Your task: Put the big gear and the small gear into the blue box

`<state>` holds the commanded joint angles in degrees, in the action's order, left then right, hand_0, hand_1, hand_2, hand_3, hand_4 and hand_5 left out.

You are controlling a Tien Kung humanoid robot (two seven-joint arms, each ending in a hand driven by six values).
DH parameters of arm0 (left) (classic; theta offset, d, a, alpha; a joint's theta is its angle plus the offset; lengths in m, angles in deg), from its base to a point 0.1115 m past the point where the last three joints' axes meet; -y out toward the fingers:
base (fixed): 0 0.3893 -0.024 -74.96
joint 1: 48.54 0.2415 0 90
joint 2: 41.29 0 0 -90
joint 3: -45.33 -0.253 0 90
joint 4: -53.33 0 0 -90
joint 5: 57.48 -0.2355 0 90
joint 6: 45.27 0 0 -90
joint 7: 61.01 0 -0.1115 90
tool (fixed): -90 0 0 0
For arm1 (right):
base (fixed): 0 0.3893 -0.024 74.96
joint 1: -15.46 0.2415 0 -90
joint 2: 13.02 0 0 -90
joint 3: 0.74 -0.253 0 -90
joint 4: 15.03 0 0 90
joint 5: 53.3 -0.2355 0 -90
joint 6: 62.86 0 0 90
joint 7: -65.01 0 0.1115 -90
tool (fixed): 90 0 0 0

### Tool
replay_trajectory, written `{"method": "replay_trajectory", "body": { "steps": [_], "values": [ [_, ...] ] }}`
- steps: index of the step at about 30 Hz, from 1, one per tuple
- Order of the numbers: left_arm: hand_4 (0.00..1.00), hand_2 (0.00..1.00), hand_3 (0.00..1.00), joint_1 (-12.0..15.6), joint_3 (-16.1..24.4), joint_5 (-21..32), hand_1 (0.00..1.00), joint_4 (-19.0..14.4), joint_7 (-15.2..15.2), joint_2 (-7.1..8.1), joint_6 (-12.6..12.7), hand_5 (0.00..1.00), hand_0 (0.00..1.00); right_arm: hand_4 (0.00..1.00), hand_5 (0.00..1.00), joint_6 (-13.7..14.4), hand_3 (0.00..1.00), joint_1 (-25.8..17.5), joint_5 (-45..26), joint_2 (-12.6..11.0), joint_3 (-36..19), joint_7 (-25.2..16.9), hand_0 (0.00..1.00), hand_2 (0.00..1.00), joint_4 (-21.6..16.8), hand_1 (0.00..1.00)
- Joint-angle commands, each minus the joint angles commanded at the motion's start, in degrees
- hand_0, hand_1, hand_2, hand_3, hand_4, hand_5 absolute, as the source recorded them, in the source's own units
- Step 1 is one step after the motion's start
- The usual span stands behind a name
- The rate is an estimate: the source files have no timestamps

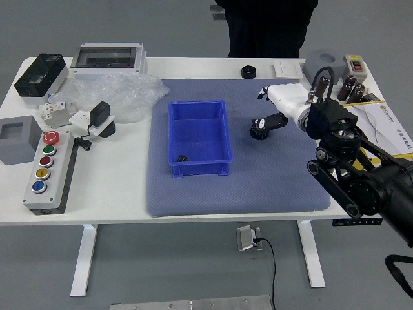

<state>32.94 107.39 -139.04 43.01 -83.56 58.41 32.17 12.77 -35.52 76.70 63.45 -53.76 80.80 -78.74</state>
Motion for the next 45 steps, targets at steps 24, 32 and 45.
{"method": "replay_trajectory", "body": {
  "steps": [24,32,45],
  "values": [
    [0.664,0.78,0.757,-0.2,0.0,-0.3,0.788,0.0,-0.1,-0.19,-0.1,0.357,0.829,0.72,0.393,-2.9,0.877,7.8,0.0,4.4,7.9,-1.2,0.782,0.838,15.3,0.733],
    [0.664,0.78,0.758,-0.3,0.1,-0.5,0.788,0.0,-0.1,-0.3,-0.1,0.357,0.829,0.719,0.372,-2.6,0.873,9.2,0.0,6.2,8.7,-1.5,0.773,0.828,18.3,0.723],
    [0.664,0.78,0.758,-0.4,0.1,-0.9,0.788,0.0,-0.1,-0.76,-0.2,0.358,0.829,0.716,0.369,-1.0,0.866,10.4,0.0,8.6,9.3,-2.5,0.755,0.805,24.2,0.708]
  ]
}}
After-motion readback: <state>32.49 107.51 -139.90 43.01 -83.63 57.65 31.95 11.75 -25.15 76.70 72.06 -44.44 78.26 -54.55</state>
